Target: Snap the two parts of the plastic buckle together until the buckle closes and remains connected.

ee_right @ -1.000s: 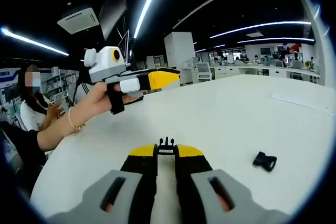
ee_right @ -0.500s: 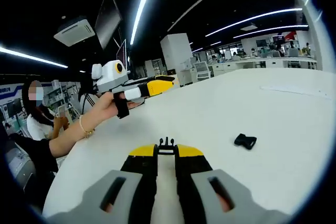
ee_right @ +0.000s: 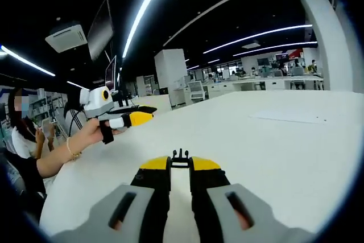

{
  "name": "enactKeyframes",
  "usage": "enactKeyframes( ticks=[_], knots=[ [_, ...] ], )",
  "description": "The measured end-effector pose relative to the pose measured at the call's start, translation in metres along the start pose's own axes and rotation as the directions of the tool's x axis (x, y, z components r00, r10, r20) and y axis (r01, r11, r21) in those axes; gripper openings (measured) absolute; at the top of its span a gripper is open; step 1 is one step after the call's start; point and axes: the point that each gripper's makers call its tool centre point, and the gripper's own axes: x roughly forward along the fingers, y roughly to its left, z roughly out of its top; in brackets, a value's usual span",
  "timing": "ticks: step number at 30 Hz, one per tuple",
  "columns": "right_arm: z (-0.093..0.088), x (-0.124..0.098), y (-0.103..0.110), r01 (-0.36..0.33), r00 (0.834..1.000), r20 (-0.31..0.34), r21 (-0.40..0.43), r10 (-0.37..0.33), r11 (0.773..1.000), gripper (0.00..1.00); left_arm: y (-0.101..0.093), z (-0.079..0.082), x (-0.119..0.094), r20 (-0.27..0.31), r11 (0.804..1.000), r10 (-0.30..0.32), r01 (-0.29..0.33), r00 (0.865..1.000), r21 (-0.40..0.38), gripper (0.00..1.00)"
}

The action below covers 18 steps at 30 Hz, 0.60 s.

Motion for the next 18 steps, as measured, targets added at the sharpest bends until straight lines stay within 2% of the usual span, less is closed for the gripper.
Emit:
enactKeyframes(
  ticks=[2, 6, 10, 18],
  knots=[
    [0.005, -0.005, -0.009, 0.026, 1.000, 0.016, -0.001, -0.026, 1.000, 0.13, -0.003, -0.001, 0.001, -0.003, 1.000, -0.009, 0.009, 1.000, 0.000, 0.29],
    [0.005, -0.011, -0.024, 0.071, 0.997, 0.008, -0.025, -0.071, 0.997, 0.13, -0.013, -0.006, 0.005, -0.026, 0.999, -0.029, 0.030, 0.999, 0.042, 0.29],
    [0.005, -0.015, -0.035, 0.091, 0.996, 0.005, -0.003, -0.091, 0.996, 0.13, -0.019, -0.011, 0.009, -0.049, 0.996, -0.036, 0.040, 0.998, 0.084, 0.29],
    [0.008, -0.020, -0.039, 0.116, 0.993, -0.001, -0.027, -0.116, 0.993, 0.13, -0.026, -0.013, 0.010, -0.048, 0.996, -0.057, 0.060, 0.997, 0.061, 0.29]
  ],
)
